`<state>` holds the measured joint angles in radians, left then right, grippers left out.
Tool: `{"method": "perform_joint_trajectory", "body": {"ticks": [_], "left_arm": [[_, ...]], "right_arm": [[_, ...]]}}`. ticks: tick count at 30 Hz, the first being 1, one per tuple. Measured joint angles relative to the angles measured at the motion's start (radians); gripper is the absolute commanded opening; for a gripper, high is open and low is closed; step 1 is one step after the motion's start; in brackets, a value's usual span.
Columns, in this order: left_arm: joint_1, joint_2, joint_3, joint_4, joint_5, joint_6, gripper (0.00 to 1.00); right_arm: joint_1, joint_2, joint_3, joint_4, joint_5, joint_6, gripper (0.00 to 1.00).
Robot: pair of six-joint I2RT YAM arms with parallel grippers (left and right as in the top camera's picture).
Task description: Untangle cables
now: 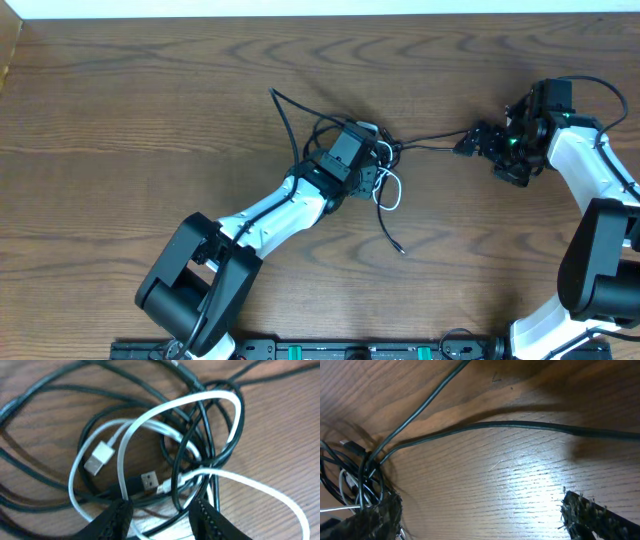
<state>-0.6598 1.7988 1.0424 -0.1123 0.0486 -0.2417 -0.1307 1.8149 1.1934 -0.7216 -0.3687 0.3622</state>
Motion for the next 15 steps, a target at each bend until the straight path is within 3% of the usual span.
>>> {"method": "perform_joint_trajectory", "body": {"ticks": [15], "left_arm": [[-0.003,0.006,0.000,-0.206,-0.032,0.097,0.42]], "right_arm": [[0.000,0.000,0.000,0.000,0.000,0.000,0.99]]}}
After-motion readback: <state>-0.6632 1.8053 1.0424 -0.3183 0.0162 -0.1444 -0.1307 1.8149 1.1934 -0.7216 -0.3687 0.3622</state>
